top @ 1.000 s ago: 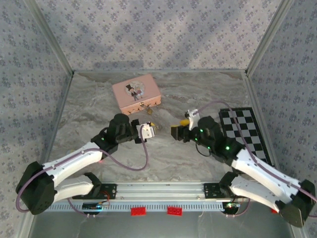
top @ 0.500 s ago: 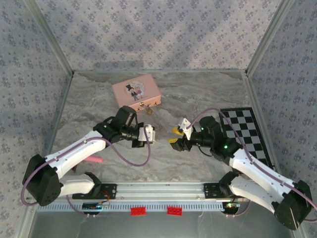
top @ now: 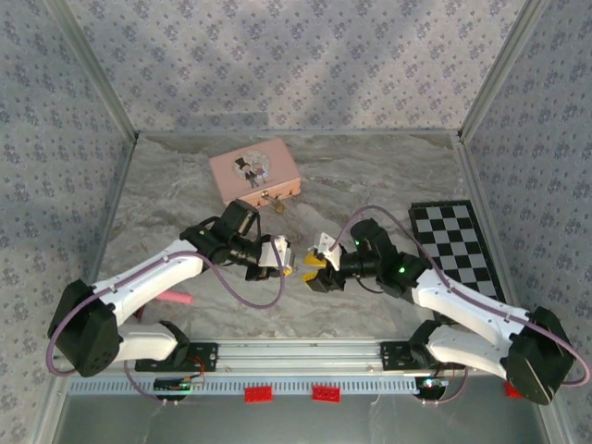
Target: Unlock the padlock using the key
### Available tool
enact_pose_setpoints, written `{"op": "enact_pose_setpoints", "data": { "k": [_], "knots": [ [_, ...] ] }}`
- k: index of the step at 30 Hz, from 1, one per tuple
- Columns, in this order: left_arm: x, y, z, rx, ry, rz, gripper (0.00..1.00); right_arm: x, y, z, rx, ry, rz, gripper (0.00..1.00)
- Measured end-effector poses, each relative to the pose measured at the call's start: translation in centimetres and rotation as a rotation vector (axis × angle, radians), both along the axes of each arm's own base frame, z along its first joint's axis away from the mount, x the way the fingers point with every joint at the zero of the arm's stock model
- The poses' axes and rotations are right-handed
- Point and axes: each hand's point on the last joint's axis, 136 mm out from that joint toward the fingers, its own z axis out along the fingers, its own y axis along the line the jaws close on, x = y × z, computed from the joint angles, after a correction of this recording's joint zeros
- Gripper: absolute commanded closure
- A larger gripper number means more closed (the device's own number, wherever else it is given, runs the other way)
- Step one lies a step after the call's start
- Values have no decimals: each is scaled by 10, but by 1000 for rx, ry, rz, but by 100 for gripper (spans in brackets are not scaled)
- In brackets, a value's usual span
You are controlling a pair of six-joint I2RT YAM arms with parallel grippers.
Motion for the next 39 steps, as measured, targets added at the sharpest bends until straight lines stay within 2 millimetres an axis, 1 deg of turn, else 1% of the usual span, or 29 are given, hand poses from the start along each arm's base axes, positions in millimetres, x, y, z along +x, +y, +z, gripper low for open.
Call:
{"op": "enact_pose_setpoints", "data": {
  "k": [3,8,14,20,26,32,39],
  "knots": [
    [0,0,0,0,0,0,100,0,4,-1,3,-4,8,60],
    [0,0,0,0,0,1,100,4,8,5,26,-37,1,63],
    [1,0,-2,5,2,3,100,8,10,11,44,-70,-15,68],
    [2,0,-4,12,7,7,100,9,12,12,50,-84,-21,72],
    [3,0,-5,14,7,13,100,8,16,6,39,-73,-11,71],
    [4,-1,-4,13,4,16,100,9,16,1,36,-70,-15,76],
    [5,-1,-4,14,1,19,100,14,16,-2,24,-76,-36,78]
  ]
}}
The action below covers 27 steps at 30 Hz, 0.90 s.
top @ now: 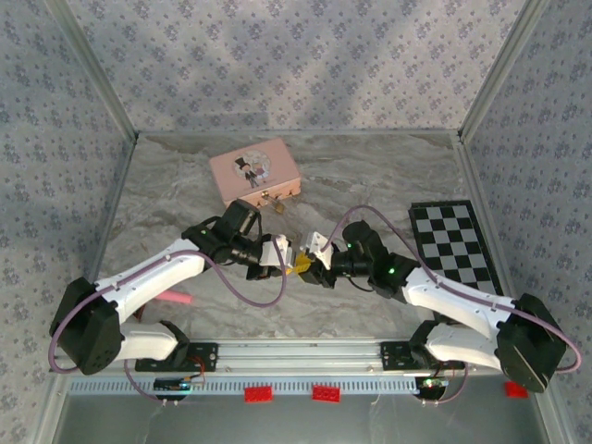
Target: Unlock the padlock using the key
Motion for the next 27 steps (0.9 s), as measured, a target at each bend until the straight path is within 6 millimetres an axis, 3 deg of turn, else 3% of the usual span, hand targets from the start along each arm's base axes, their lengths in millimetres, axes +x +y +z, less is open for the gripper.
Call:
{"op": "enact_pose_setpoints", "data": {
  "k": [19,27],
  "knots": [
    [6,-1,1,0,-27,14,100,4,-5,-4,-13,-14,-39,82],
    [7,0,0,9,-32,21,100,4,-5,-9,-25,-5,-38,89]
  ]
}}
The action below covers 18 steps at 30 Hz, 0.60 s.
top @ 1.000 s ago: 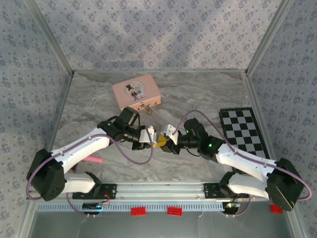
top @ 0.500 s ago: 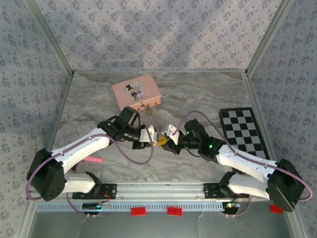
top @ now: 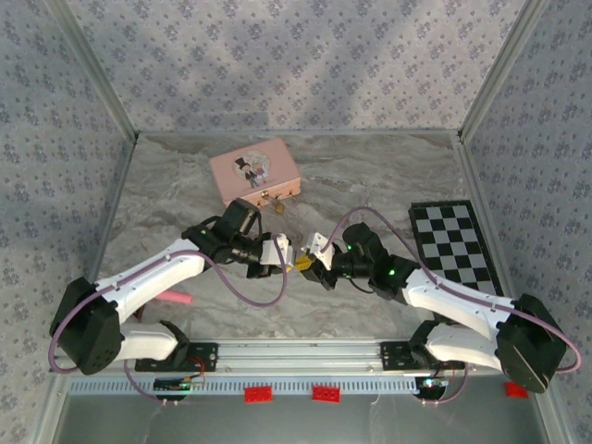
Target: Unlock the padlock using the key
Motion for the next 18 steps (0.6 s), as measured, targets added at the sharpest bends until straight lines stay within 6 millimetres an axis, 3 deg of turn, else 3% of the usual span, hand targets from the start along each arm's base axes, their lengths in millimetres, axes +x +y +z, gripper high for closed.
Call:
{"op": "enact_pose_setpoints", "data": {
  "k": [10,13,18],
  "knots": [
    [1,0,-3,8,4,4,98,1,-1,-2,-6,8,-9,100],
    [3,-1,-2,5,2,14,93,2,-2,-1,-2,20,-27,100],
    [9,-2,0,-46,-22,52,72,10,-9,8,68,41,-92,100]
  ]
}}
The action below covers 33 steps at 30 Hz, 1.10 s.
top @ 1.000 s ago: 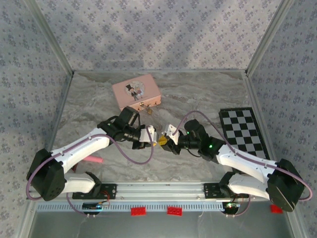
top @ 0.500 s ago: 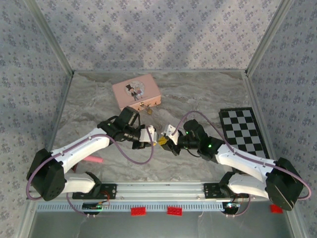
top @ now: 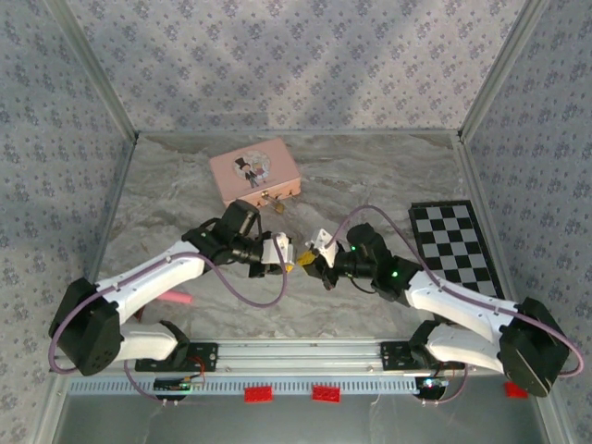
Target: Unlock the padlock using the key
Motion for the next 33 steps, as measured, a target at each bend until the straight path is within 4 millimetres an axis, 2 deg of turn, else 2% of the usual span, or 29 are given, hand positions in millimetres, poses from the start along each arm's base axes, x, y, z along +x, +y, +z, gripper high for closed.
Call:
{"op": "enact_pose_setpoints", "data": {
  "k": [6,10,14,20,26,33],
  "knots": [
    [13,11,14,-128,-44,105,63,12,-16,6,141,51,-107,100],
    [18,8,29,-212,-43,132,60,15,-21,7,226,102,-150,100],
    [20,2,39,-272,-8,132,60,16,-18,25,334,115,-150,100],
    [15,-3,44,-330,42,106,62,11,-10,49,448,109,-111,100],
    [12,-4,47,-363,60,96,61,8,-5,58,487,96,-84,100],
    [12,-5,58,-399,55,97,61,8,-5,59,491,90,-81,100]
  ]
}}
